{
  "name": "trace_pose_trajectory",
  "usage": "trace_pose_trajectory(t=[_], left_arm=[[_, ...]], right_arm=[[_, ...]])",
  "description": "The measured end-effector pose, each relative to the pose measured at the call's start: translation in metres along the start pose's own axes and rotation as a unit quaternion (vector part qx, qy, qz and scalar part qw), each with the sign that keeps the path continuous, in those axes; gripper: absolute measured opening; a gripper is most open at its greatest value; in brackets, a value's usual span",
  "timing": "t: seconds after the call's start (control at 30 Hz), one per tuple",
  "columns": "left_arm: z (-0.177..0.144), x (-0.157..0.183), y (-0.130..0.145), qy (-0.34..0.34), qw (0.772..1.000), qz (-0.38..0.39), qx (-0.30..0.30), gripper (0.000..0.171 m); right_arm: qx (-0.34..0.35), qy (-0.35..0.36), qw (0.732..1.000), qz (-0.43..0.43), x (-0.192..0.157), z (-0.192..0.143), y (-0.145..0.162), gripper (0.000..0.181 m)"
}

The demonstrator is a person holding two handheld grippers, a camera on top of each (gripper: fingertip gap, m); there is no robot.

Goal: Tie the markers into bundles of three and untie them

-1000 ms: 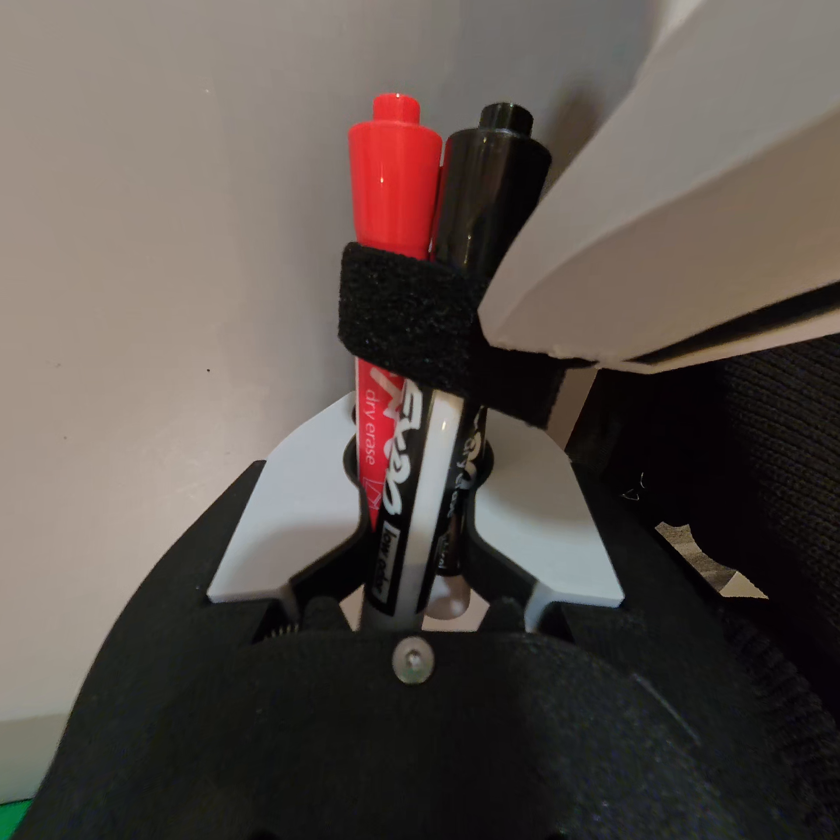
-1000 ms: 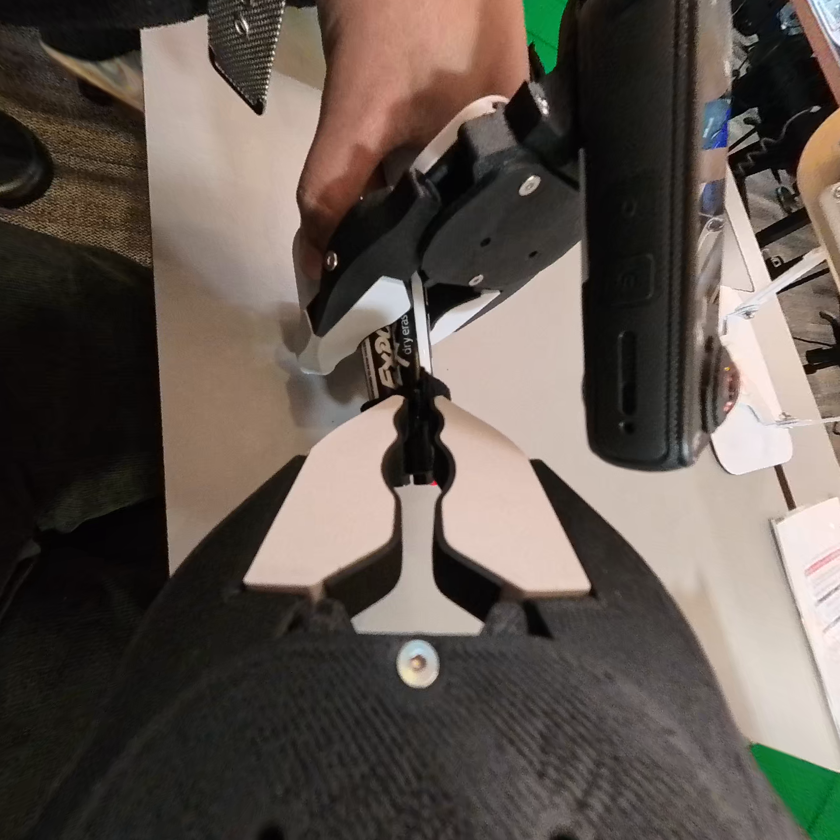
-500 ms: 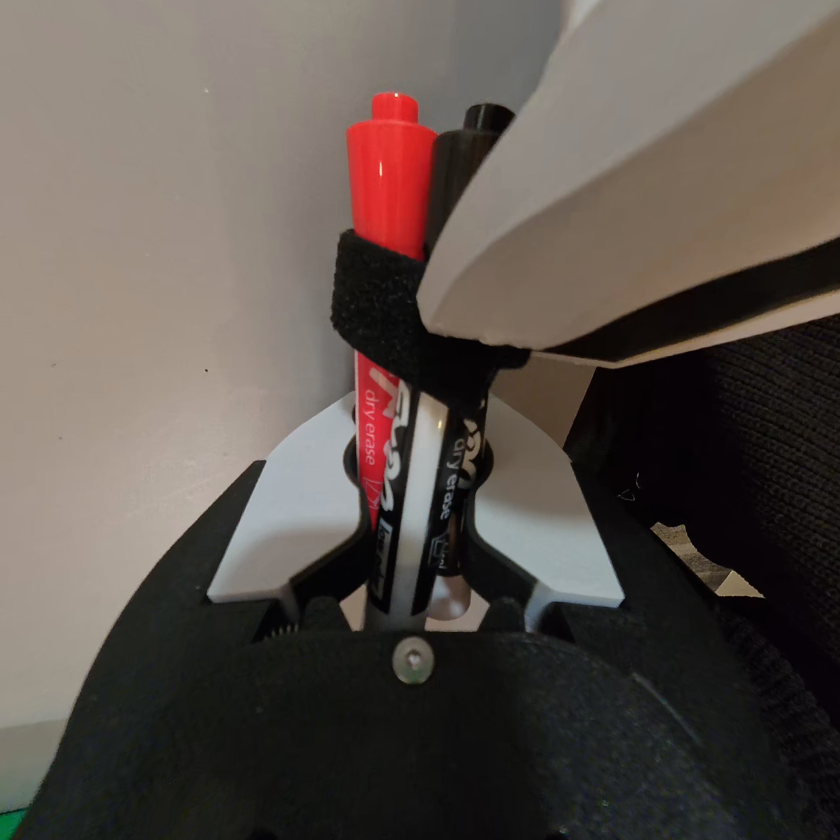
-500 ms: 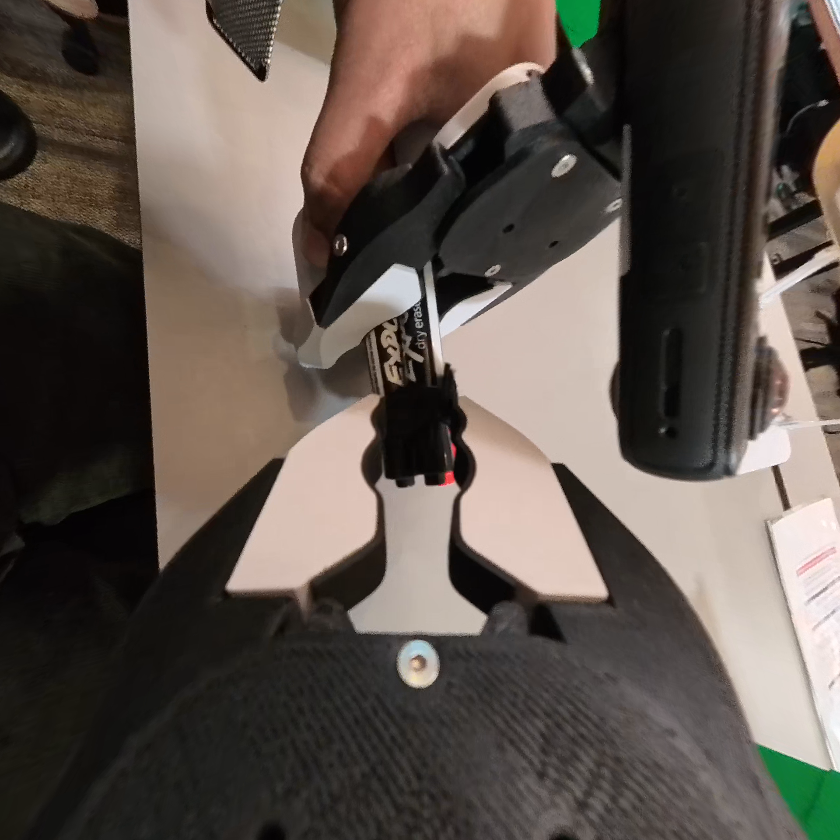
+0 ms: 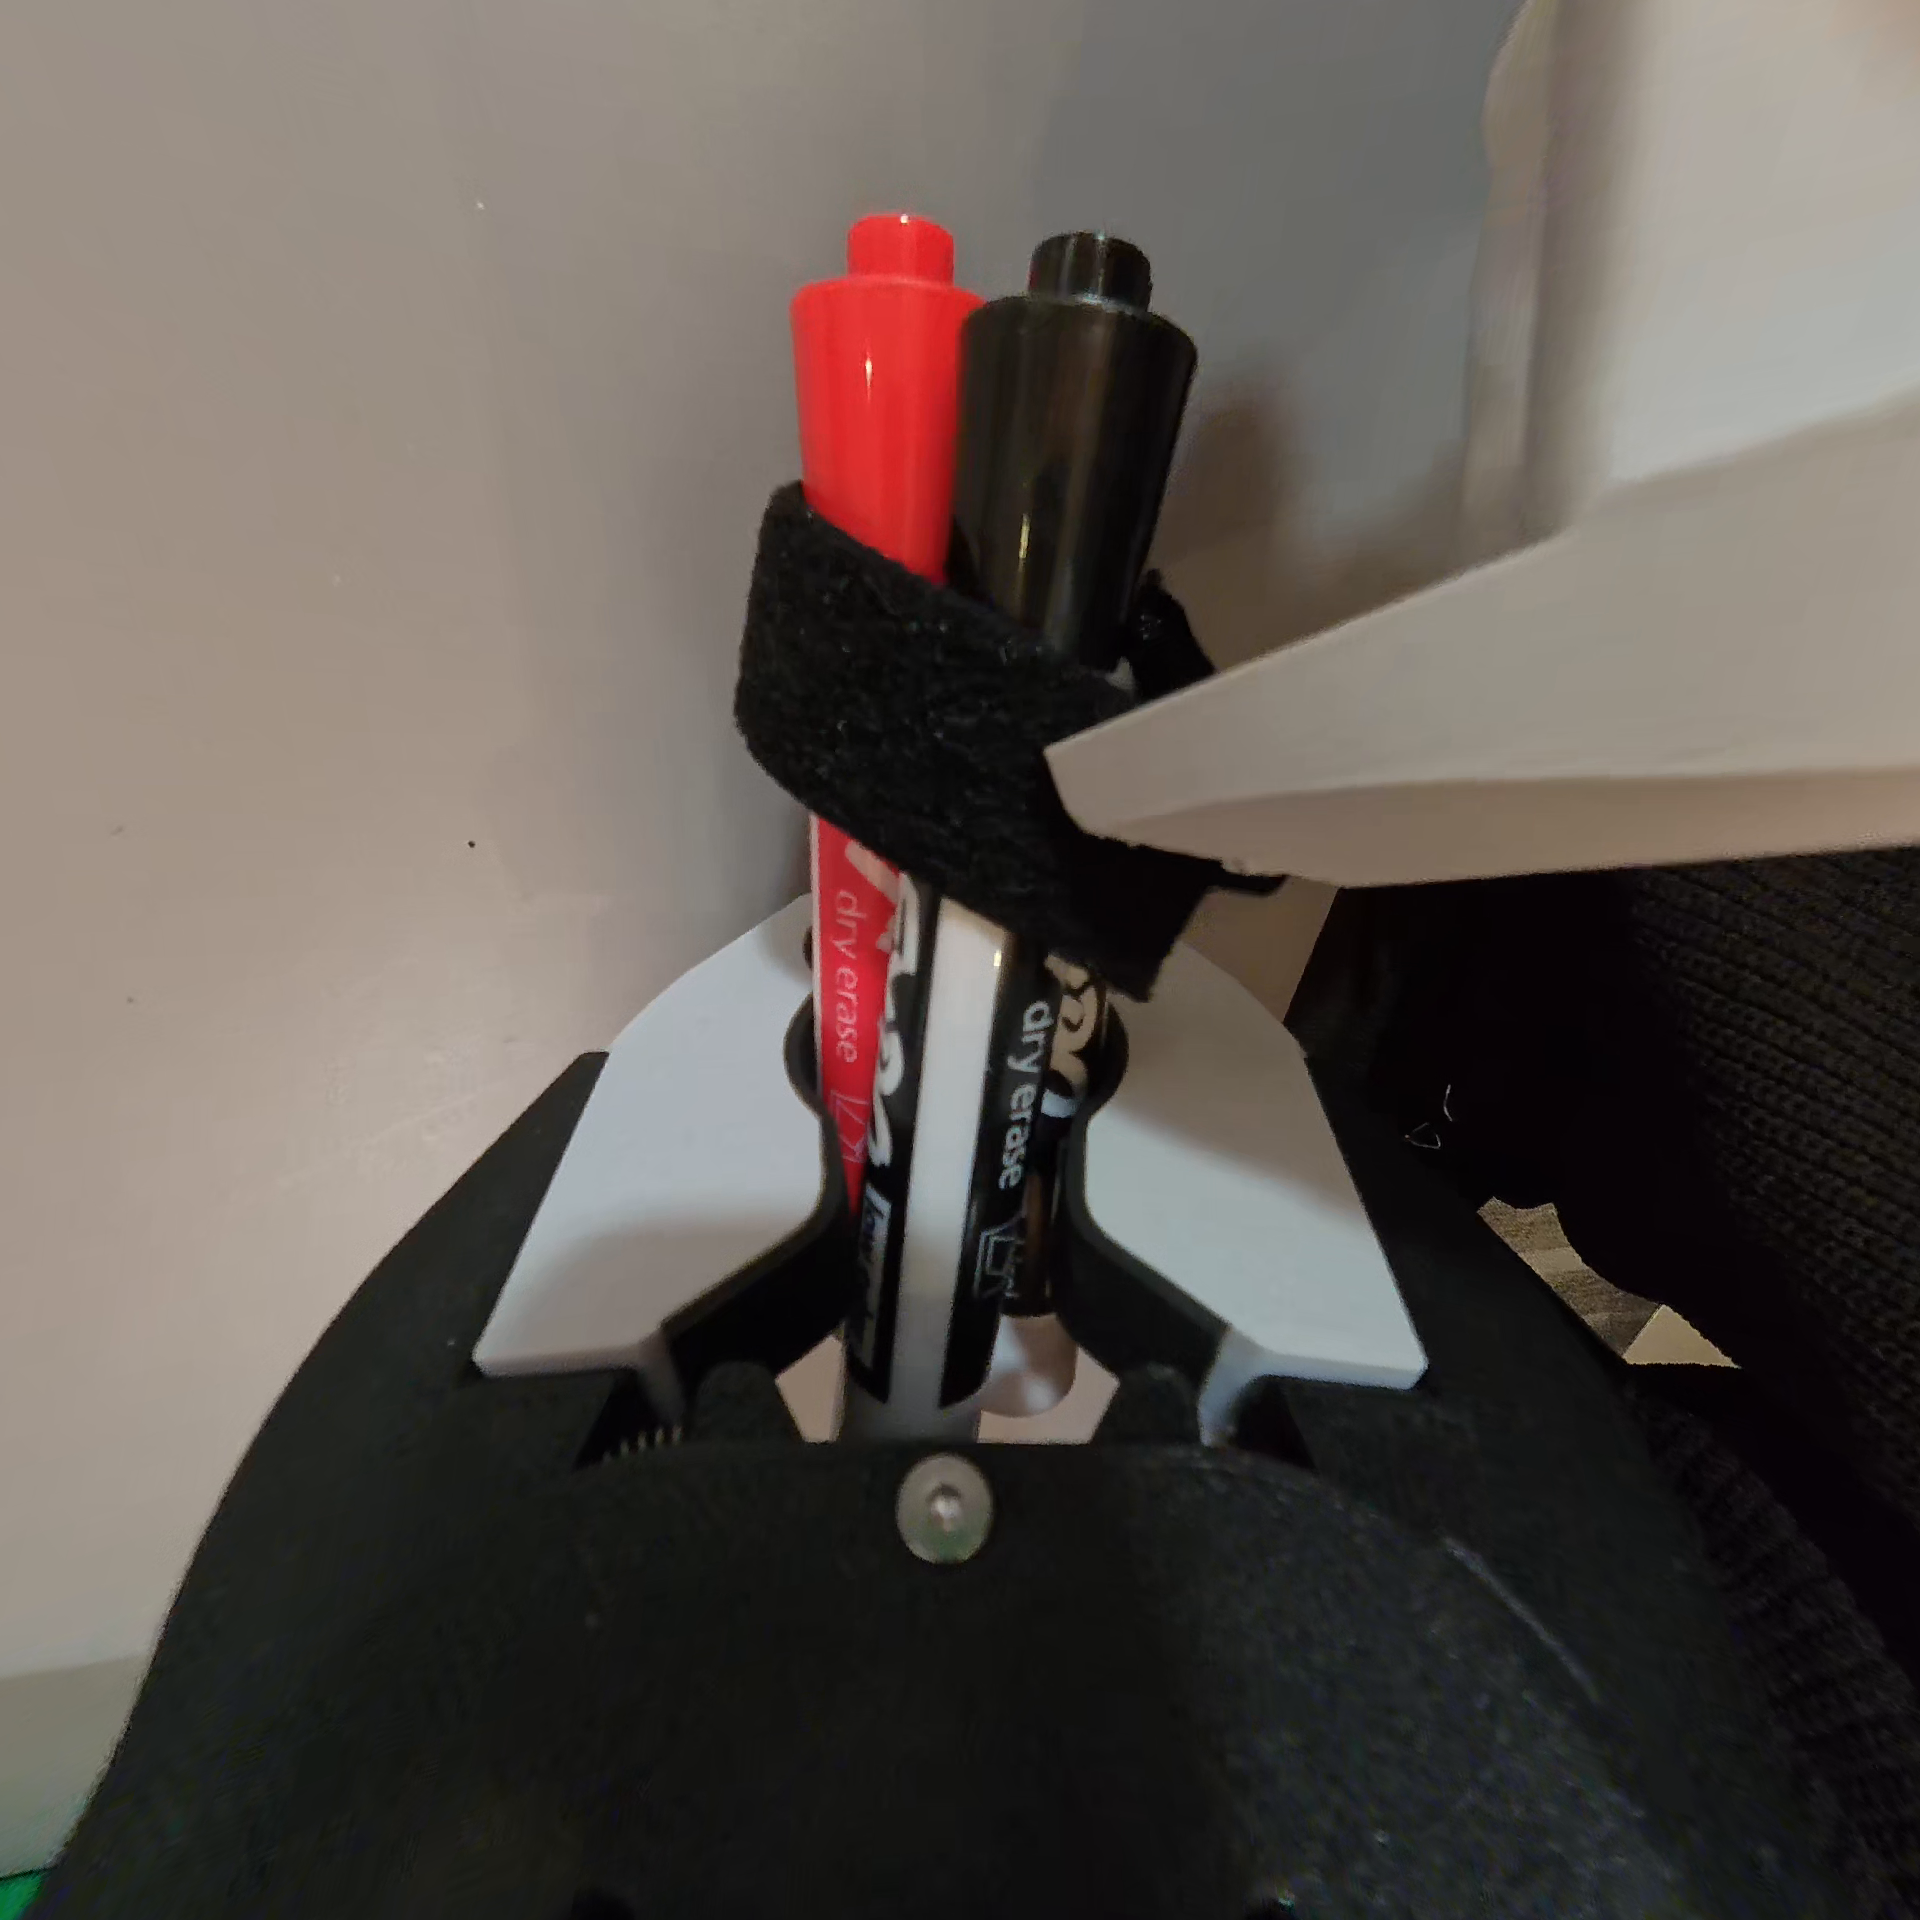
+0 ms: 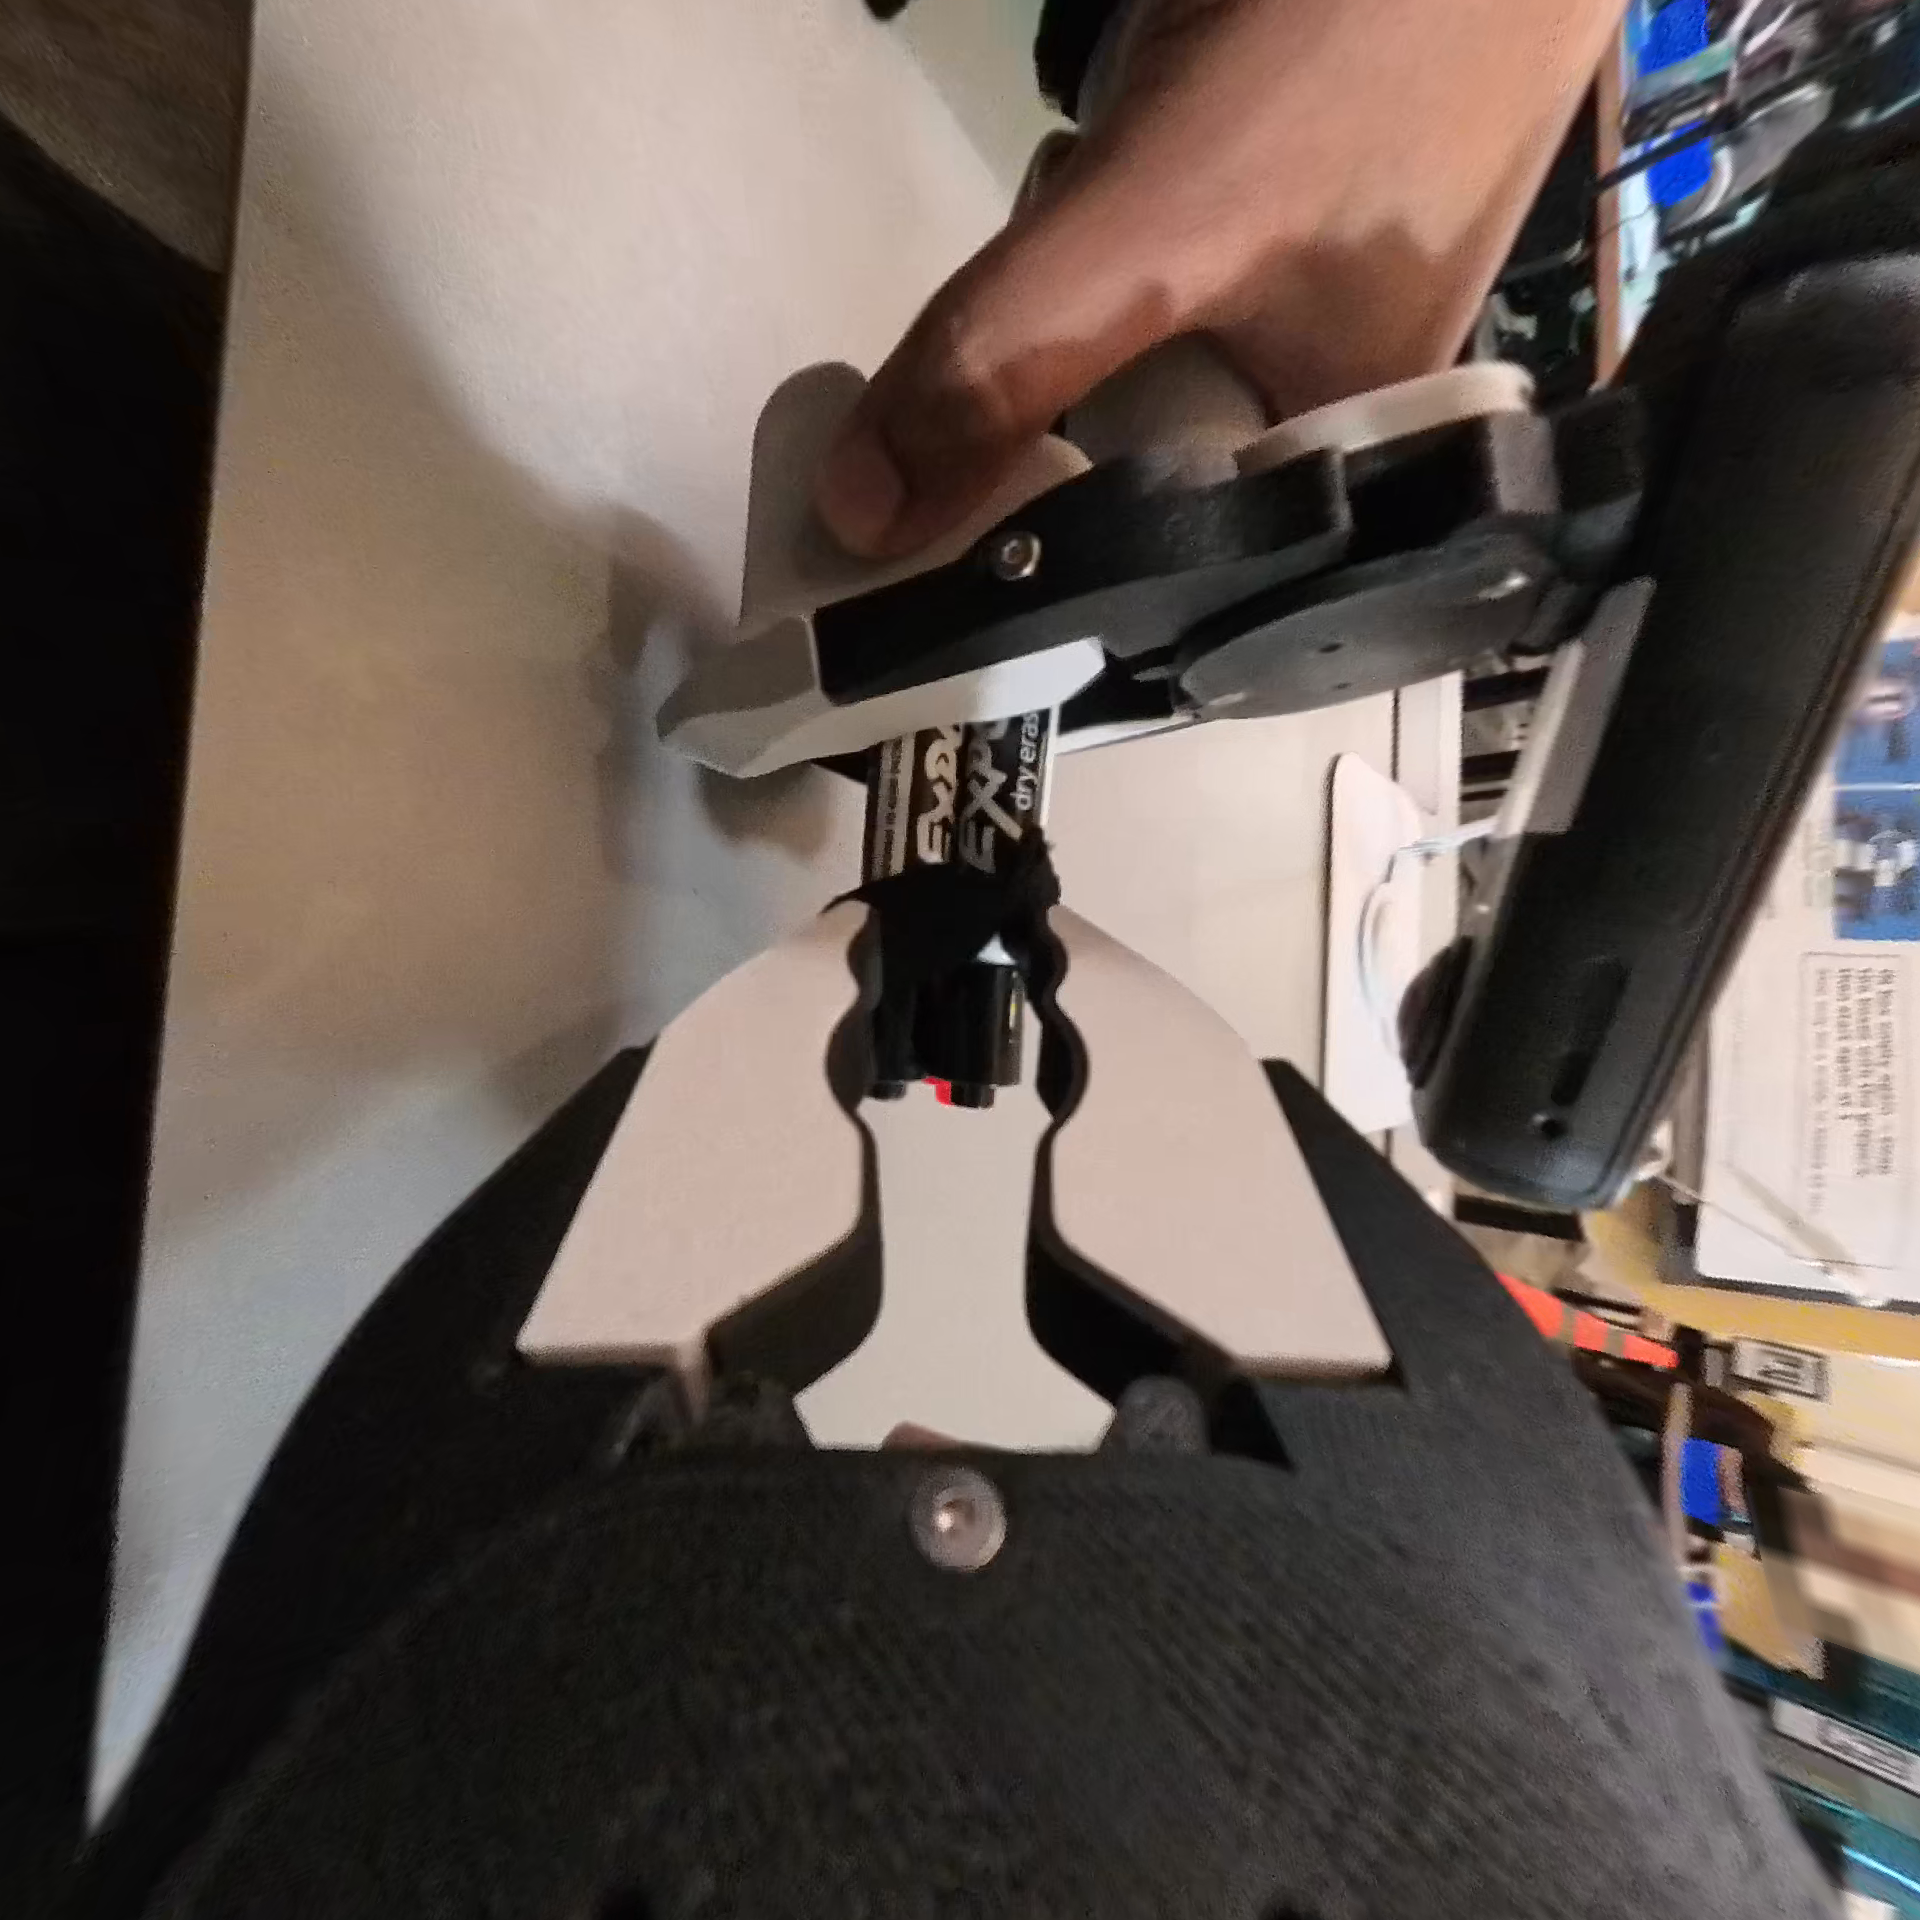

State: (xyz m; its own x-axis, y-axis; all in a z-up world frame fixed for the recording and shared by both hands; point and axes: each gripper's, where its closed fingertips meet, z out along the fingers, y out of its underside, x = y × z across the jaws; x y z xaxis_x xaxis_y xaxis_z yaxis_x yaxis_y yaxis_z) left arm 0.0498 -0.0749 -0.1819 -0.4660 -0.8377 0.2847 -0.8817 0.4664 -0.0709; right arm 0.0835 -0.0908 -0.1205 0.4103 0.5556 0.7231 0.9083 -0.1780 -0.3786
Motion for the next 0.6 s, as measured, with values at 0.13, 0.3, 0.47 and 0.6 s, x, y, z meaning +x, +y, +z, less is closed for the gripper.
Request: trace_pose_trajectory(t=[0.13, 0.3, 0.47, 0.6], left_arm=[[-0.0002, 0.0, -0.0002, 0.003, 1.0, -0.002, 0.004, 0.043], [-0.0003, 0.0001, -0.0001, 0.004, 1.0, -0.002, 0.004, 0.043], [-0.0005, 0.0001, -0.0001, 0.006, 1.0, -0.003, 0.006, 0.043], [-0.0003, 0.0009, 0.0004, 0.007, 1.0, 0.001, 0.005, 0.043]], right_arm=[[-0.003, 0.01, 0.999, -0.033, 0.0, 0.0007, -0.0008, 0.028], [-0.003, 0.045, 0.995, -0.089, 0.0035, -0.0028, -0.005, 0.007], [0.0, 0.046, 0.996, -0.078, 0.0047, -0.0029, -0.0056, 0.005], [0.012, 0.023, 0.999, -0.022, 0.0051, -0.0046, -0.008, 0.004]])
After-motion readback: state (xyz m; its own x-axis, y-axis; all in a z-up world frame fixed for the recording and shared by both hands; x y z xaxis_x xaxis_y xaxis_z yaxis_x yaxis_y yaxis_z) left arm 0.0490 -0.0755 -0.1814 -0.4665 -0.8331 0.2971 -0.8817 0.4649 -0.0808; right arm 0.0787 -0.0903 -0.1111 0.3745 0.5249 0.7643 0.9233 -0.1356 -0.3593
